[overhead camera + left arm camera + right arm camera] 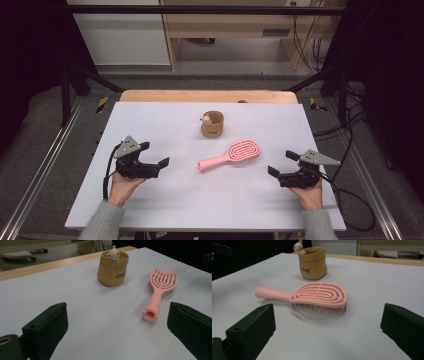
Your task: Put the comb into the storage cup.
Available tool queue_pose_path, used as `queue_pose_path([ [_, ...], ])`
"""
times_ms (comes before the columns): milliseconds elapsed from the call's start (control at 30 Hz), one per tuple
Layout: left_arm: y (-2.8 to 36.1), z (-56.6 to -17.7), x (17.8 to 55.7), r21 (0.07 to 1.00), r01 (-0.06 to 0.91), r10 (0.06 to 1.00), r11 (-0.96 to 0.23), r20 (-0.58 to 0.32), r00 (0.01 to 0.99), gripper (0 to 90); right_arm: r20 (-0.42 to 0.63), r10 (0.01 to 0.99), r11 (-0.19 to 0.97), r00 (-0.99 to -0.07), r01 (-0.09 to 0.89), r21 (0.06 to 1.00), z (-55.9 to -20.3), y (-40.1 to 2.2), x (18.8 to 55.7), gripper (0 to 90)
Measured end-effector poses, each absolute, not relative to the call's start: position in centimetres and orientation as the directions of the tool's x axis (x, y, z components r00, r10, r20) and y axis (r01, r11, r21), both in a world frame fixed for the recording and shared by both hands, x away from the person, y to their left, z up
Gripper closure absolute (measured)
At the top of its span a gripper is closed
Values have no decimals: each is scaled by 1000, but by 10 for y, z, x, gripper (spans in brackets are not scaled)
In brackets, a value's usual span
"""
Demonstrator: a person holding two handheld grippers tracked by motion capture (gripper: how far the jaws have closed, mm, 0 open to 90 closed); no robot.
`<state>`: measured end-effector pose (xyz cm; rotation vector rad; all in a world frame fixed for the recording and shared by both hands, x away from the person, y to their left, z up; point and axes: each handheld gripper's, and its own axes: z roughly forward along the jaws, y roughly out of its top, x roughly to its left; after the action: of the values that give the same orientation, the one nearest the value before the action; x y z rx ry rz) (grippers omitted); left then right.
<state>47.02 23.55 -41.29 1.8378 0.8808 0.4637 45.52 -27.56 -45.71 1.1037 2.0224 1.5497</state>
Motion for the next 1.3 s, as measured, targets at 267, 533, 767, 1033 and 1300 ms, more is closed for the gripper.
queue_pose_path([
  [267,223,-413,475,891,375,740,-255,-70,669,87,170,759,91,-629,361,928,-457,-276,455,3],
  [533,214,-412,479,886,383,742,-260,-71,667,175,169,759,91,-628,361,928,-457,-276,455,3],
  [767,206,-412,483,881,390,735,-269,-74,674,290,169,759,93,-629,361,928,-457,-276,455,3],
  [1033,193,-411,488,873,397,733,-283,-71,677,405,169,760,91,-627,360,928,-457,-276,455,3],
  [1300,182,-415,494,866,406,730,-292,-72,680,543,168,760,93,-628,360,928,-457,-276,455,3],
])
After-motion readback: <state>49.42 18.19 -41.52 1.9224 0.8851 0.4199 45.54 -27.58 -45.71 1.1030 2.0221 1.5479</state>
